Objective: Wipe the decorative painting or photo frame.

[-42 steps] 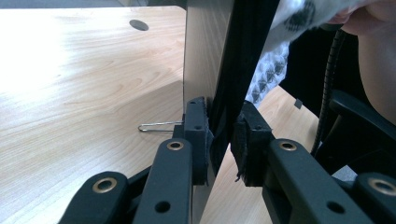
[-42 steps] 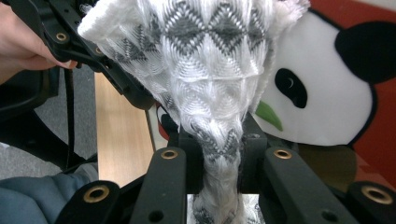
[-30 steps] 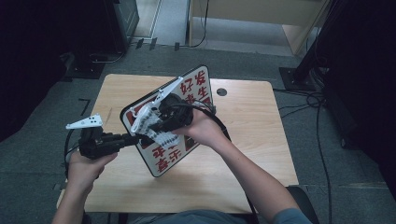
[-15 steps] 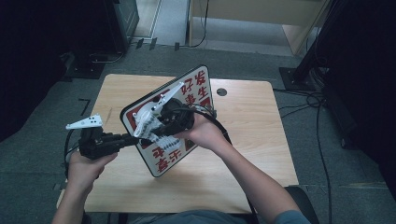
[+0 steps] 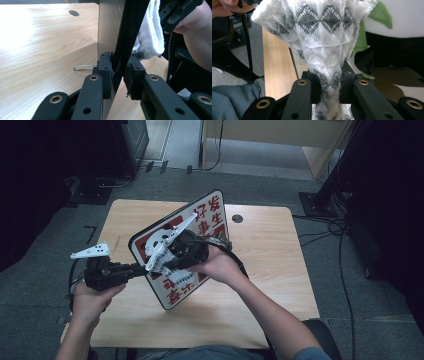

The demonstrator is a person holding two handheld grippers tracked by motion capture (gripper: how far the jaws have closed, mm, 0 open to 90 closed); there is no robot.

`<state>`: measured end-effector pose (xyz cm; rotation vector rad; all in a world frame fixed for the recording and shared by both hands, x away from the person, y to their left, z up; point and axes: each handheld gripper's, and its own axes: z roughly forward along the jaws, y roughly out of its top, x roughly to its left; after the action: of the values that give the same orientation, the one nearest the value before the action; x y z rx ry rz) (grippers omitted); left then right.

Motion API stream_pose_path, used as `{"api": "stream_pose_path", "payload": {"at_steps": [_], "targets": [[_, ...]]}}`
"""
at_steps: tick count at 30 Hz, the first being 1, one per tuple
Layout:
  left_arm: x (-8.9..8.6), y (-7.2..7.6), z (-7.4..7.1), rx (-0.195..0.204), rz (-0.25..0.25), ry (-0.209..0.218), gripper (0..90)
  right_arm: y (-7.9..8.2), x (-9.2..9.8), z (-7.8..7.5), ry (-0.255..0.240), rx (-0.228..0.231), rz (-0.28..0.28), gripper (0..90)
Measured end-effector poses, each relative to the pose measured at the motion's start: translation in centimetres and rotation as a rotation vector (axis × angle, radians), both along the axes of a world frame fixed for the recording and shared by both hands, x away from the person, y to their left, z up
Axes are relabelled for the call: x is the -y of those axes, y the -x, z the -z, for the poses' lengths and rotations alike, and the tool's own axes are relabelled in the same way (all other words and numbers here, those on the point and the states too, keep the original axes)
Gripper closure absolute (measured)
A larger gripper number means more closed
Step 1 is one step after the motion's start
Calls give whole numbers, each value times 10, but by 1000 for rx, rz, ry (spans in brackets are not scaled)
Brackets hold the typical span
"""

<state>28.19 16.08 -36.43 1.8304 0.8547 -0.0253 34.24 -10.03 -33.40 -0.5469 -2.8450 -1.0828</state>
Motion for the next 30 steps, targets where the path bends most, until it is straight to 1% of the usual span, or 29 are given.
{"api": "stream_pose_path", "payload": {"at_steps": [5, 8, 10, 14, 15, 16, 17, 18, 19, 24, 26, 27, 30], "targets": [[0, 0, 0, -1, -1, 2, 776, 1, 1, 5, 3, -4, -1, 774], [0, 0, 0, 0, -3, 0, 776, 1, 2, 9, 7, -15, 3, 774], [1, 1, 0, 6, -5, -5, 777, 1, 2, 10, 6, -14, -1, 774], [1, 1, 0, 4, -4, -2, 778, 2, 3, 14, 9, -20, 1, 773], [1, 1, 0, 3, -3, -3, 777, 2, 3, 15, 10, -14, -2, 774], [1, 1, 0, 4, -3, -3, 777, 3, 3, 16, 14, -22, 1, 774], [1, 1, 0, 3, -4, -3, 777, 3, 3, 18, 12, -19, -2, 774], [1, 1, 0, 2, -4, -2, 777, 3, 3, 19, 14, -29, 2, 774], [1, 1, 0, 2, -4, -2, 777, 3, 3, 21, 10, -24, -5, 774], [1, 2, 0, 1, -4, -1, 776, 5, 5, 28, -2, -33, -3, 775], [1, 2, 0, 1, -4, -1, 776, 5, 5, 32, 4, -42, -5, 775], [1, 2, 0, 1, -4, -1, 776, 5, 5, 33, 11, -36, -10, 775], [1, 2, 0, 6, -10, -2, 777, 6, 6, 37, 18, -52, -4, 774]]}}
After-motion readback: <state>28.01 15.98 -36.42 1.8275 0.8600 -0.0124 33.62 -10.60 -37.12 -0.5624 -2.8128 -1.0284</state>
